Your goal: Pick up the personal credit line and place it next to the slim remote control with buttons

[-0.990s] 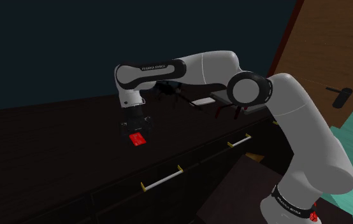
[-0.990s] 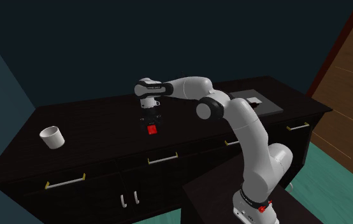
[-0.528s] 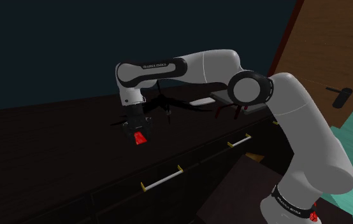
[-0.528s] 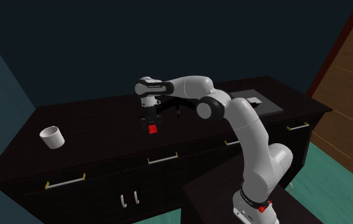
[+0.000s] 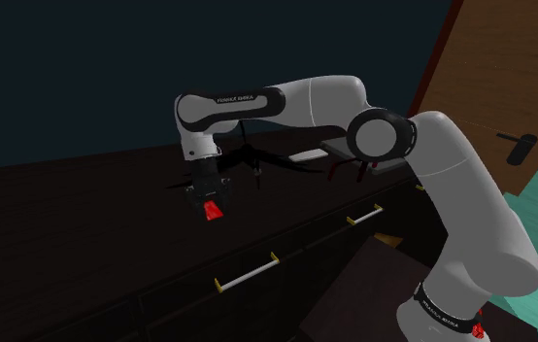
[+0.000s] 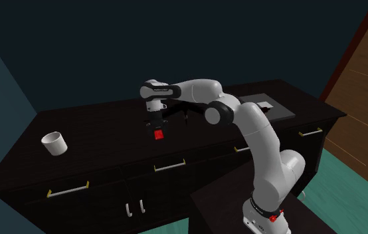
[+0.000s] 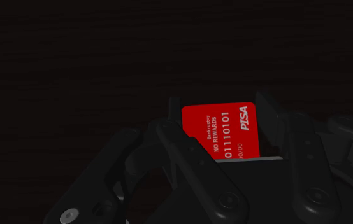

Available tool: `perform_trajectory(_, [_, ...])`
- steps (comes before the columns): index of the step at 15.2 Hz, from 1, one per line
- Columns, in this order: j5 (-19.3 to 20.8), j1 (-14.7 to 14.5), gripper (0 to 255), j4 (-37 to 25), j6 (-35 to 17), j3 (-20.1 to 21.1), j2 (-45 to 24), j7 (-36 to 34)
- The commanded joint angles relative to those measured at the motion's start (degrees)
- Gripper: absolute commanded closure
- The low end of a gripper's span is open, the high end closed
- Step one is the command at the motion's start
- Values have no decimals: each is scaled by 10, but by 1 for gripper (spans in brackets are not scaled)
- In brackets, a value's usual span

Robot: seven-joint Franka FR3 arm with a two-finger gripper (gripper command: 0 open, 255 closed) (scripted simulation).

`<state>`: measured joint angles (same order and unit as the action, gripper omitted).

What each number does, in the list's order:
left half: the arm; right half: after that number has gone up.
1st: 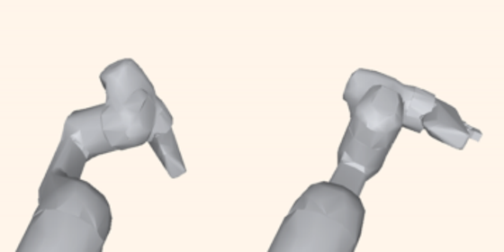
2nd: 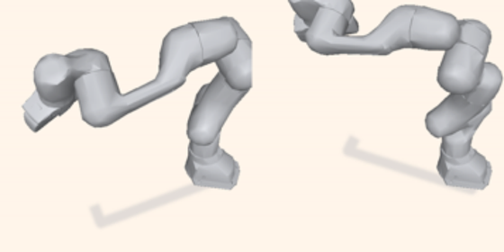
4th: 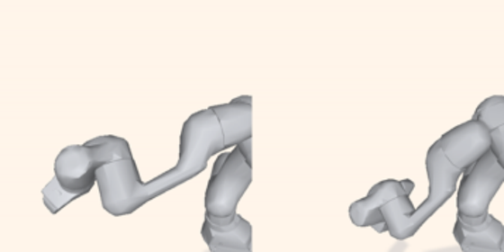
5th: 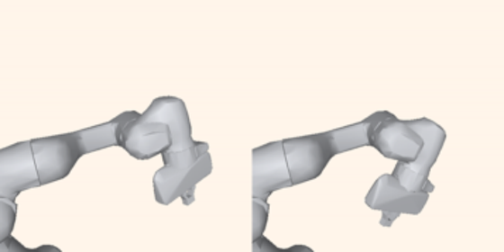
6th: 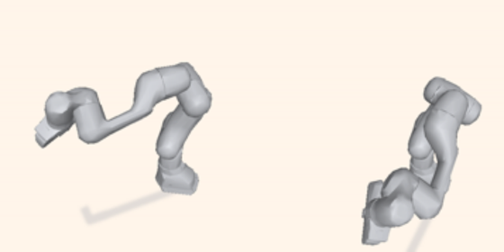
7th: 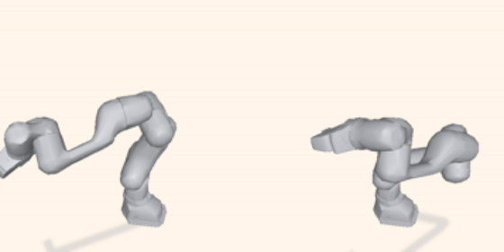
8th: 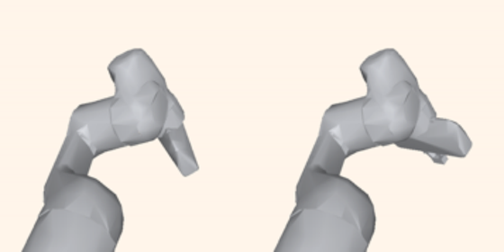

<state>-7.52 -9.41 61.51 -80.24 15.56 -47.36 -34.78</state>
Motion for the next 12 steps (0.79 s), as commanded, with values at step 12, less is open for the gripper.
perform_trajectory(12, [-5,-5,255,-90,92,6,5,-23])
